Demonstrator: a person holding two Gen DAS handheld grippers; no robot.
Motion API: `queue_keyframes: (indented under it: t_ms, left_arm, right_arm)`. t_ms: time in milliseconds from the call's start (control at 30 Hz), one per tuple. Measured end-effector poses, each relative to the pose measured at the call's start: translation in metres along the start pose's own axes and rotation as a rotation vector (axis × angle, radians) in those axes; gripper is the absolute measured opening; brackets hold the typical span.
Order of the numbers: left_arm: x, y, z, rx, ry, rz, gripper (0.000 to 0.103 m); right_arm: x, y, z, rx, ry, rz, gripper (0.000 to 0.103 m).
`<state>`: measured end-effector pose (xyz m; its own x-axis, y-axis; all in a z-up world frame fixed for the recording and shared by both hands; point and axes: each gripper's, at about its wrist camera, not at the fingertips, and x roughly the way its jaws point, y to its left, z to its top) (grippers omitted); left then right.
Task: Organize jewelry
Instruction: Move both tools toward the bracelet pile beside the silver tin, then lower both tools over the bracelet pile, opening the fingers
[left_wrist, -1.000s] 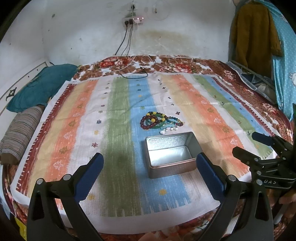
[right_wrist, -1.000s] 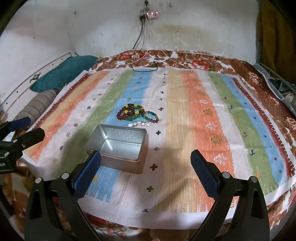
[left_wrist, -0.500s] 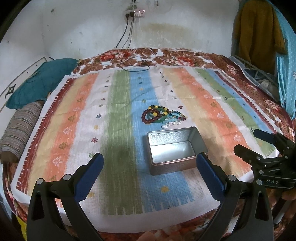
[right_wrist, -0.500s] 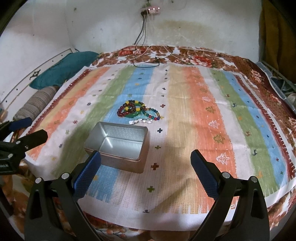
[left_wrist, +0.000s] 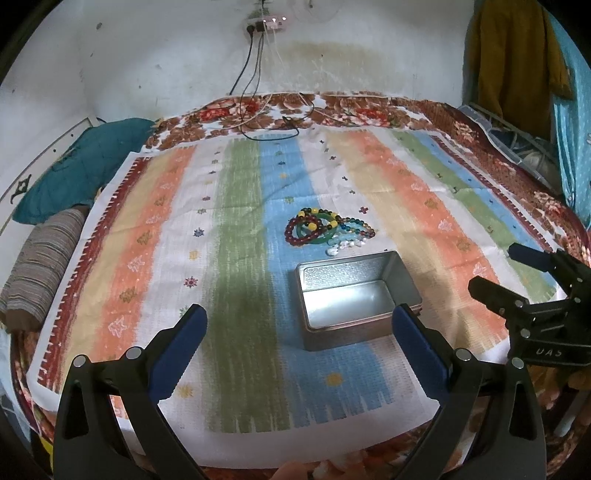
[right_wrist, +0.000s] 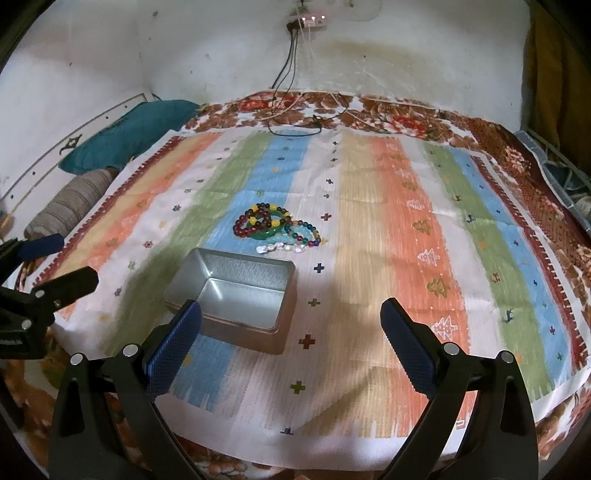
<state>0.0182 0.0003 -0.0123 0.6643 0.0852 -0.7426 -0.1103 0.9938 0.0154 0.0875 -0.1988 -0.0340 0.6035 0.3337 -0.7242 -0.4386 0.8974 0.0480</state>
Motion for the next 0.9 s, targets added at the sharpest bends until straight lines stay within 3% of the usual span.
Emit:
queue_keyframes:
  t_ms: [200, 533, 900]
  left_arm:
    - [0.004, 0.0, 0.011, 0.038, -0.016, 0.031, 0.098]
    - [0.015, 0.004, 0.032, 0.026, -0.036, 0.003, 0.098]
    - [0.036, 0.002, 0.05, 0.039, -0.011, 0.03, 0.098]
  right_arm:
    - [0.002, -0.002, 0.007, -0.002, -0.003, -0.003, 0.098]
    - [0.013, -0.009, 0.031, 0.001, -0.017, -0.032, 0.098]
    - [0.036, -0.011, 0.049, -0.013, 0.021, -0.034, 0.098]
